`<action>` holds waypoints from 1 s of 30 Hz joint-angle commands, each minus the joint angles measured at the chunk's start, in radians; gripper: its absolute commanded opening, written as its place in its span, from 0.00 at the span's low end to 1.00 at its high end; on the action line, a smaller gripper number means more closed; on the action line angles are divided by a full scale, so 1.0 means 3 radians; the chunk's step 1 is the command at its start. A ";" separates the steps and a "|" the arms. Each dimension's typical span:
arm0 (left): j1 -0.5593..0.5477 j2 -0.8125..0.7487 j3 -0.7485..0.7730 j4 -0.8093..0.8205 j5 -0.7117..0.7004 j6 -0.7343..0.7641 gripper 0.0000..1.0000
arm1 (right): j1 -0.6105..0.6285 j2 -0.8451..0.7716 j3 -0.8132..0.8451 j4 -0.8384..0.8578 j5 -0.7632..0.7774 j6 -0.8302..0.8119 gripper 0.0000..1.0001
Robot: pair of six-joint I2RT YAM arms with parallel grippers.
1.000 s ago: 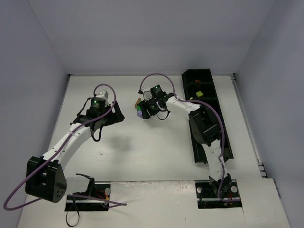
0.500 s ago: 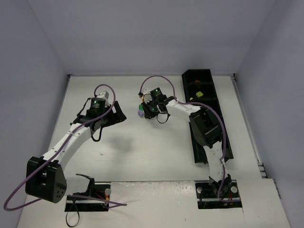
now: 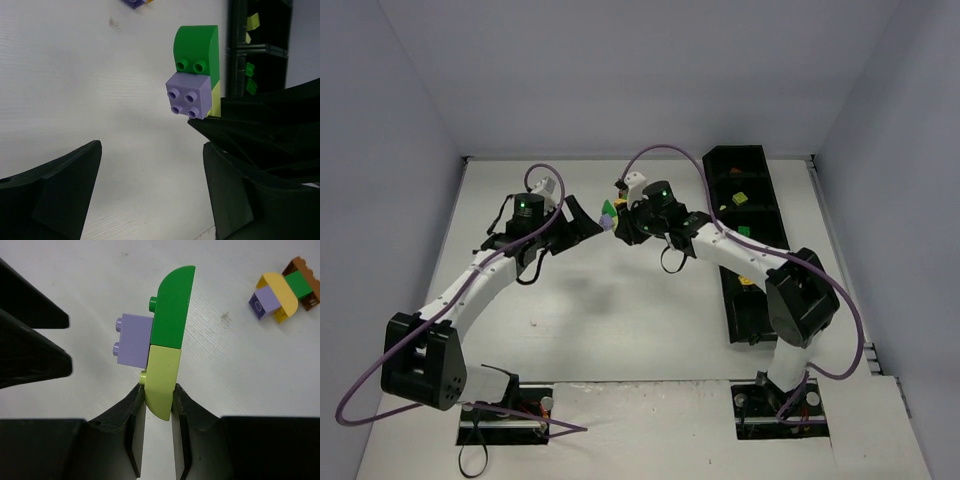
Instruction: Sort the legos into containers by color
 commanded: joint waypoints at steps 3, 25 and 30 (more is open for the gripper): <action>0.0023 -0.0008 0.0089 0.0756 0.0346 -0.0230 0.75 | 0.0006 -0.0314 -0.0059 0.0352 0.0020 0.0183 0.00; 0.0007 0.0294 -0.0121 0.1952 0.0438 -0.0695 0.74 | 0.0006 -0.0631 -0.0162 0.0439 -0.0119 0.0280 0.00; -0.0034 0.0324 -0.0248 0.2407 0.0407 -0.0880 0.65 | 0.0006 -0.0682 -0.0213 0.0444 -0.0113 0.0301 0.00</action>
